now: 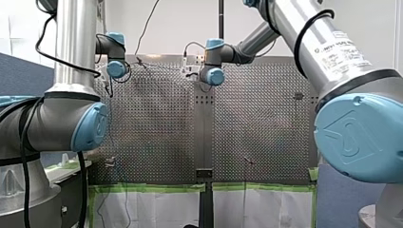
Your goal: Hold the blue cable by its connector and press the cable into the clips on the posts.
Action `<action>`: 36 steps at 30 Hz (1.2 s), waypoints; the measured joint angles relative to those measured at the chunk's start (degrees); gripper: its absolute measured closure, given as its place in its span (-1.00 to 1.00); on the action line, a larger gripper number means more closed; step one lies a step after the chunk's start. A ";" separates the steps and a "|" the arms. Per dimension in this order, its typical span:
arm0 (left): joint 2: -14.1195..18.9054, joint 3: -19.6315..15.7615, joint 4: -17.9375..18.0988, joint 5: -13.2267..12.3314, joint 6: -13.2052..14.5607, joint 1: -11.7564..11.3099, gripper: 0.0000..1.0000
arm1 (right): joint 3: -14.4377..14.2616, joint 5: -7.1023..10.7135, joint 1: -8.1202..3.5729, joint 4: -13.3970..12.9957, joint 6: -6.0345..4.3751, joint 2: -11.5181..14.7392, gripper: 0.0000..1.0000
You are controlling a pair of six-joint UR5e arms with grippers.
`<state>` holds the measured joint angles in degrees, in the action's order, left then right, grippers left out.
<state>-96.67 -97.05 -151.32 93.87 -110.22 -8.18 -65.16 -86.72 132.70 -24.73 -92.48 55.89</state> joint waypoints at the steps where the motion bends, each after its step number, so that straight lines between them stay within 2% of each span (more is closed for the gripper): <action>1: 0.01 0.01 0.01 -0.08 -0.06 -0.06 1.00 | 0.42 0.03 -0.15 0.03 0.00 -0.20 1.00; 6: -0.01 -0.02 0.08 -1.42 -1.08 -0.21 1.00 | 2.71 0.44 -0.76 0.23 0.00 -0.62 1.00; 12: 0.01 -0.03 0.06 -3.51 -1.12 -0.19 1.00 | 4.94 0.67 -0.89 0.47 0.02 -0.70 1.00; 20: 0.21 -0.04 -1.70 -3.03 -1.36 -0.23 1.00 | 5.26 0.75 -0.91 1.12 0.18 -0.72 1.00; 21: 0.21 -0.04 -1.82 -3.11 -1.49 -0.26 0.84 | 5.26 0.75 -0.90 1.23 0.21 -0.72 1.00; 22: 0.21 -0.04 -1.92 -3.21 -1.59 -0.28 0.84 | 5.25 0.75 -0.89 1.30 0.23 -0.72 1.00; 24: 0.22 -0.05 -2.09 -3.66 -1.73 -0.37 0.03 | 5.27 0.75 -0.81 1.44 0.25 -0.72 1.00; 25: 0.26 -0.05 -2.19 -3.97 -1.72 -0.41 0.03 | 5.26 0.76 -0.77 1.49 0.25 -0.72 1.00; 26: 0.36 -0.05 -2.43 -4.46 -1.67 -0.45 -0.55 | 5.27 0.76 -0.72 1.53 0.26 -0.72 1.00; 27: 0.47 -0.05 -2.69 -4.86 -1.61 -0.49 -0.94 | 5.28 0.76 -0.66 1.59 0.29 -0.72 1.00; 31: 1.50 -0.05 -4.26 -5.37 -0.68 -0.63 -1.00 | 5.27 0.76 -0.55 1.83 0.36 -0.72 1.00; 36: 2.37 -0.04 -6.82 -3.78 0.98 -0.58 -1.00 | 5.26 0.76 -0.52 2.14 0.49 -0.72 1.00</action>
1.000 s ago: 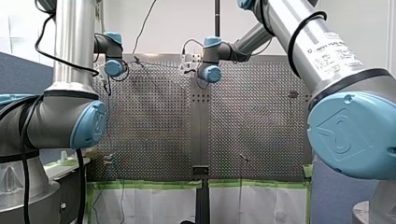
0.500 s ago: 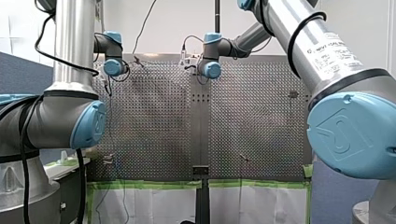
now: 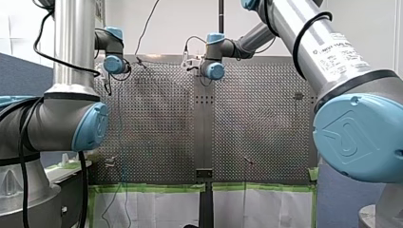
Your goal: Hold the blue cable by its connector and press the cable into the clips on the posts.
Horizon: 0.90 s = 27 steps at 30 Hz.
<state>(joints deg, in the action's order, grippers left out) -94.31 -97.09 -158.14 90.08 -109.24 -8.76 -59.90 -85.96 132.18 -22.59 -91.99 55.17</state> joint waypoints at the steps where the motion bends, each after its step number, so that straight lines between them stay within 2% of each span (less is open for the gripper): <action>1: 0.05 0.00 -0.48 0.08 -0.03 0.04 -1.00 | 0.00 0.00 0.00 0.04 0.01 0.00 1.00; 7: 0.55 -0.01 -3.37 -1.49 -1.24 0.43 -1.00 | 0.00 0.00 0.03 0.23 0.04 0.00 1.00; 12: 2.62 -0.07 -6.01 -4.00 -0.78 0.66 -1.00 | -0.01 0.00 0.03 0.25 0.04 0.00 1.00; 16: 4.67 -0.14 -8.10 -4.94 -0.77 0.45 -1.00 | 0.00 0.00 0.04 0.25 0.04 0.00 1.00; 27: 7.46 -3.42 -13.28 -5.37 2.70 0.47 -1.00 | 0.00 0.00 0.01 0.34 0.04 0.00 1.00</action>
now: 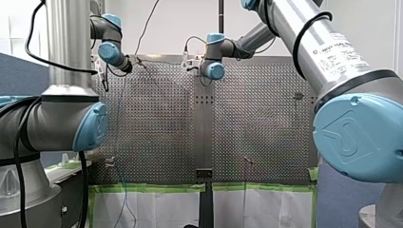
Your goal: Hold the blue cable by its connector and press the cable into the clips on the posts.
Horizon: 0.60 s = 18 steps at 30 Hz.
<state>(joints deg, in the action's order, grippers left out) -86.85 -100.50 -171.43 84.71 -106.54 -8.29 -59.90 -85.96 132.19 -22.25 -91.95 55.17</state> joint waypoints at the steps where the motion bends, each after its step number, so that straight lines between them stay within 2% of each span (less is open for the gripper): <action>1: 0.22 -0.32 -0.47 -0.07 0.12 0.12 -1.00 | 0.00 0.00 -0.02 0.00 0.00 0.00 1.00; 7: 2.08 -1.02 -3.33 -0.94 0.11 0.87 -1.00 | 0.00 0.00 -0.15 0.00 0.00 0.00 1.00; 18: 6.54 -1.31 -8.07 -0.92 -0.35 1.65 -1.00 | 0.00 0.00 -0.22 0.00 0.00 0.00 1.00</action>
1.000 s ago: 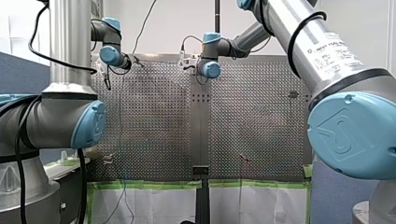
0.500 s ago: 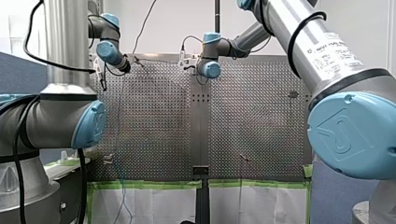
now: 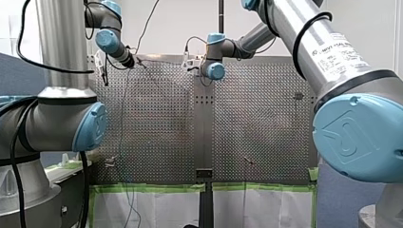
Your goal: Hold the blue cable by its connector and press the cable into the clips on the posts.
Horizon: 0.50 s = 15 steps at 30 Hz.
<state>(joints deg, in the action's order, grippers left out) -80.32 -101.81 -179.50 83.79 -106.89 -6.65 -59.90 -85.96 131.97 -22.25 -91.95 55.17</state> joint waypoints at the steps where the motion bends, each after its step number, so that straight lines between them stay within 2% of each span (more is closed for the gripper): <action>1: 0.34 -0.01 -0.43 -0.17 0.06 0.11 -1.00 | 0.00 0.00 -0.01 0.00 0.00 0.00 1.00; 11: 2.34 -0.03 -4.70 -2.21 1.94 1.76 -1.00 | 0.00 0.00 -0.15 0.00 0.00 -0.02 1.00; 15: 2.40 -0.03 -4.94 -1.93 3.21 2.06 -1.00 | 0.00 0.00 -0.16 0.02 0.00 -0.02 1.00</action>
<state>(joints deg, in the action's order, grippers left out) -77.92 -101.84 -184.44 81.86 -103.68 -4.58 -59.90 -85.96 131.80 -22.23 -91.95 55.15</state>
